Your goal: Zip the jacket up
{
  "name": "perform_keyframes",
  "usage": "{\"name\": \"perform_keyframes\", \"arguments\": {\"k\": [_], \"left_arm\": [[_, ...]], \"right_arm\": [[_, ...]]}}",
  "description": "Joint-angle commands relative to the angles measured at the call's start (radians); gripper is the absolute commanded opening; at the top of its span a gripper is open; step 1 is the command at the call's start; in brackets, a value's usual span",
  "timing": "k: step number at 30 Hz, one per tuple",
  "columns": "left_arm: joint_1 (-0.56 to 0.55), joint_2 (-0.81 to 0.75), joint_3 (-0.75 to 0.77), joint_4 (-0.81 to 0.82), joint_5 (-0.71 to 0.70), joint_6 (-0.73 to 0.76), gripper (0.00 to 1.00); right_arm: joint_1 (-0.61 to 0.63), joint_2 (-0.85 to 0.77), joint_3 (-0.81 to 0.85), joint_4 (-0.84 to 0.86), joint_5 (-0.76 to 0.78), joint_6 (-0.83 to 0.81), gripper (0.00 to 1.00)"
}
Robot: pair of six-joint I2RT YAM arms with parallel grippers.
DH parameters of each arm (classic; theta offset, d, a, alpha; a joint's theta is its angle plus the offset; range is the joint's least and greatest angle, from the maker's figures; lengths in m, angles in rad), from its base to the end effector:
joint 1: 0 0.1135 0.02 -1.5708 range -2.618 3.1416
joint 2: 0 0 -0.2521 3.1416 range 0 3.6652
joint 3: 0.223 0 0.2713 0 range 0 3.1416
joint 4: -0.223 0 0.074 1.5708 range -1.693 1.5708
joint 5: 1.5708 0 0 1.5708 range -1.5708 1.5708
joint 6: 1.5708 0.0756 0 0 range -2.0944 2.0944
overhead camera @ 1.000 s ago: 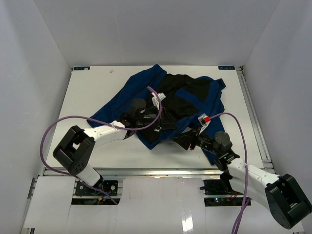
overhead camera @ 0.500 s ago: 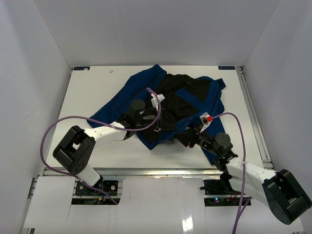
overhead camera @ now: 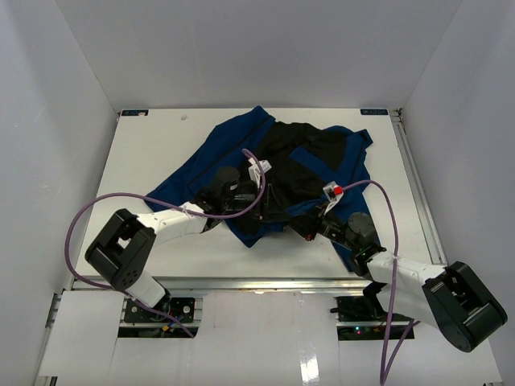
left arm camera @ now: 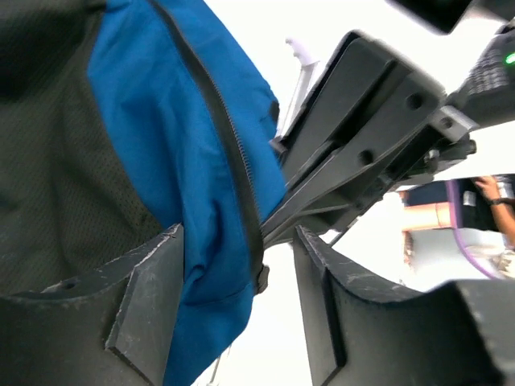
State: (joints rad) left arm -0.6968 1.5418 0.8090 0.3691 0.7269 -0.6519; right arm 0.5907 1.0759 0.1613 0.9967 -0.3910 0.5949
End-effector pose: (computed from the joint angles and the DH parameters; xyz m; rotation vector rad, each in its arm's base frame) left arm 0.2526 -0.2769 0.1867 0.6020 2.1024 -1.5390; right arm 0.1938 0.1646 0.1741 -0.3385 1.5907 1.2256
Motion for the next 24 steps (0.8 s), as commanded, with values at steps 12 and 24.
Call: {"name": "perform_keyframes", "arguments": {"k": [12,24], "left_arm": [[-0.096,-0.289,0.167,-0.581,-0.587,0.327,0.61],[-0.200,-0.151,0.315,-0.739,-0.631,0.434,0.66]], "right_arm": [[0.003,0.050,0.125,-0.075,0.078,0.016,0.08],[0.007,0.096,0.166,-0.057,0.059,0.060,0.08]]}}
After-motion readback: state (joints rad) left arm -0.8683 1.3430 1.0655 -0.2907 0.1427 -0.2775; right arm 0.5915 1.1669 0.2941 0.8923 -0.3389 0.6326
